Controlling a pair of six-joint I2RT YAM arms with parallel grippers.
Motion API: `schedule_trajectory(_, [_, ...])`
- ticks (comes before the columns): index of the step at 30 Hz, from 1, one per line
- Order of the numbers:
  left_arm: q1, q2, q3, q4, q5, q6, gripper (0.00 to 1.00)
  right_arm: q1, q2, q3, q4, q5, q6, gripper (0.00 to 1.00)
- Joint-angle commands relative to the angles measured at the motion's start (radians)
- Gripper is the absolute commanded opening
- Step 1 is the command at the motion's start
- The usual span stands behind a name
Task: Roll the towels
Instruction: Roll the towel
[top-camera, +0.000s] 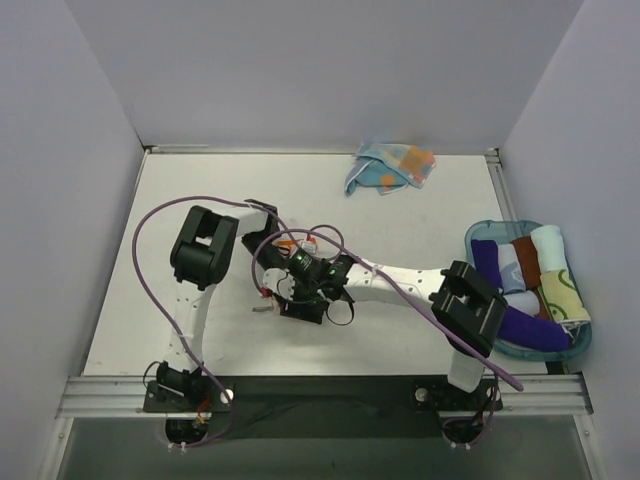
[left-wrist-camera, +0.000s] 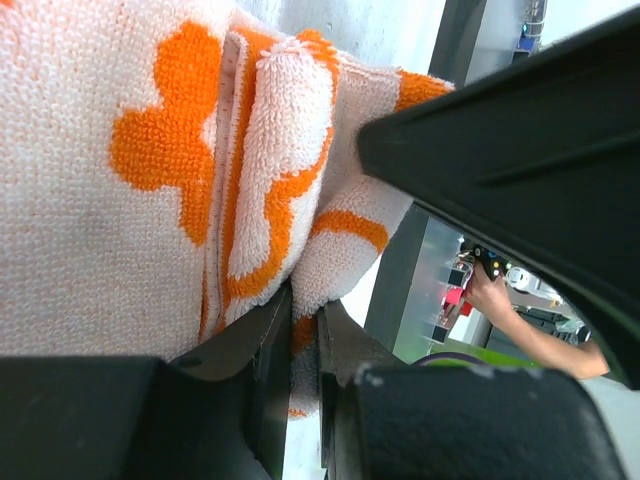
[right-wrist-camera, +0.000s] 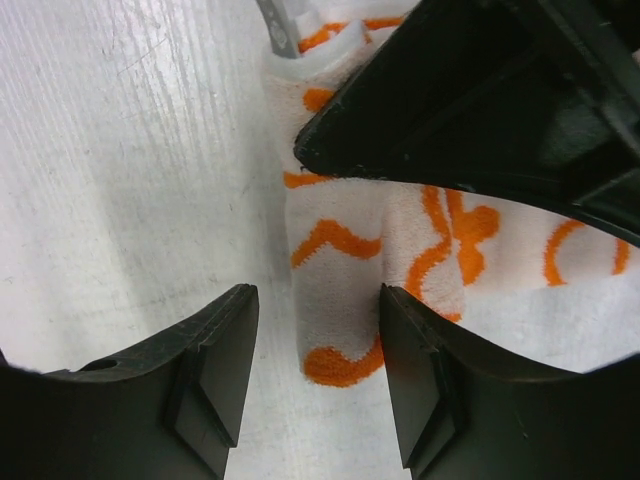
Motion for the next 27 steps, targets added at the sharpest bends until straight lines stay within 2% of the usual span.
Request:
schedule_trajectory(1, [0.017,0.040,-0.014,0.130,-0.116,0.059,0.17,-0.008,0.038,-0.015,0.008,-0.046,0.002,0.50])
schedule_trajectory(3, [0.019,0.040,-0.016,0.132,-0.116,0.059,0.18,-0.030,0.079,-0.006,0.013,-0.058,0.016,0.45])
schedule_trajectory(6, [0.023,0.031,-0.026,0.135,-0.109,0.060,0.21,-0.061,0.107,0.000,0.007,-0.101,0.036,0.27])
schedule_trajectory(7, [0.034,0.022,-0.029,0.137,-0.101,0.060,0.23,-0.067,0.108,0.000,-0.007,-0.117,0.036,0.17])
schedule_trajectory(10, [0.072,-0.006,-0.043,0.143,-0.070,0.060,0.28,-0.081,0.082,-0.011,-0.048,-0.184,0.048,0.00])
schedule_trajectory(16, [0.181,-0.075,-0.042,0.143,0.048,0.059,0.42,-0.113,0.061,0.000,-0.157,-0.330,0.068,0.00])
schedule_trajectory(20, [0.299,-0.128,-0.059,0.141,0.127,0.051,0.50,-0.166,0.095,0.035,-0.209,-0.449,0.097,0.00])
schedule_trajectory(26, [0.395,-0.276,-0.134,0.143,0.142,0.111,0.53,-0.258,0.208,0.132,-0.300,-0.658,0.127,0.00])
schedule_trajectory(27, [0.439,-0.303,-0.151,0.172,0.126,0.113,0.54,-0.271,0.228,0.150,-0.329,-0.687,0.128,0.00])
